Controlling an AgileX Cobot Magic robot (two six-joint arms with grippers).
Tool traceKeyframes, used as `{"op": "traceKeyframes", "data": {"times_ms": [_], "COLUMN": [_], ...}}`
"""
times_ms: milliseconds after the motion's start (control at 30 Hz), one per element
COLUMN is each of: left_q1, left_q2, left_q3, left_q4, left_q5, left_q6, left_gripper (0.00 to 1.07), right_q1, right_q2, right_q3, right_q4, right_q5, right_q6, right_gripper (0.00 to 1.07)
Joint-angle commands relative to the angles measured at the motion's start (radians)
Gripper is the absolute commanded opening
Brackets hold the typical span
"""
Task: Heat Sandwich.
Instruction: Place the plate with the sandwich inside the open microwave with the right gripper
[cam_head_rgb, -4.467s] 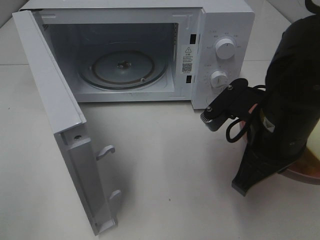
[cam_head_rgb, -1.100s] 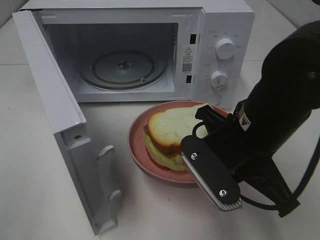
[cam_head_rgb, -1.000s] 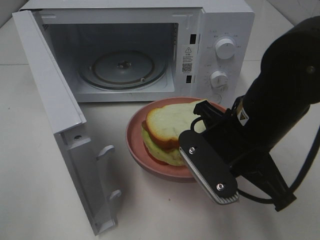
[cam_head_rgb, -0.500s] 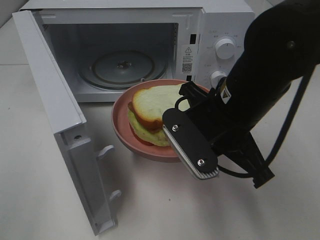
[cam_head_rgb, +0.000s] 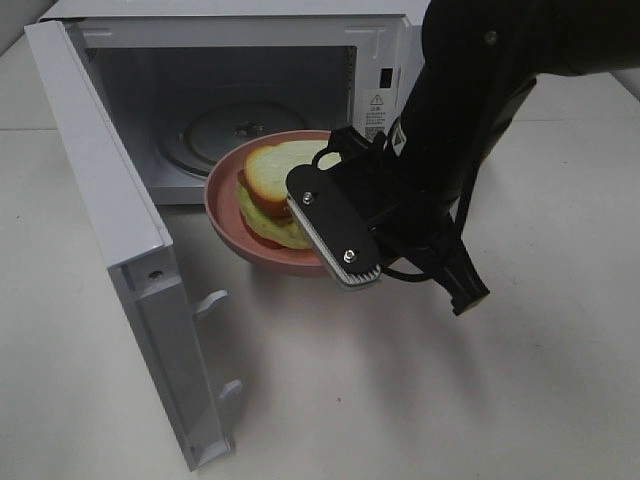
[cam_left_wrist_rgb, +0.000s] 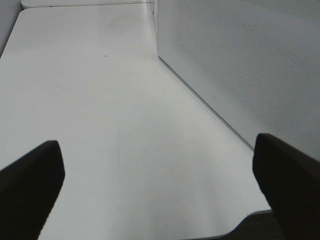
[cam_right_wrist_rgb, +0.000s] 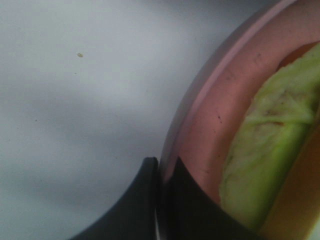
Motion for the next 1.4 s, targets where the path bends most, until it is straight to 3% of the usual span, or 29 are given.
{"op": "traceKeyframes", "data": {"times_ms": [33,1400], "left_q1": [0.002,0.002], "left_q2": [-0.017,-0.017], "left_q3": [0.001,0.001], "left_q4": [-0.001,-0.001], "left_q5": [-0.006,-0.006], "left_q6": [0.000,0.000], "left_gripper": [0.98,0.98], "right_q1": [-0.014,-0.040], "right_q2": [0.019,0.338], "right_q3": [-0.043,-0.476], "right_q4": [0.009,-0.015], "right_q5": [0.001,0.093], "right_q6": [-0.032,0.065], "right_gripper": [0.00,0.00]}}
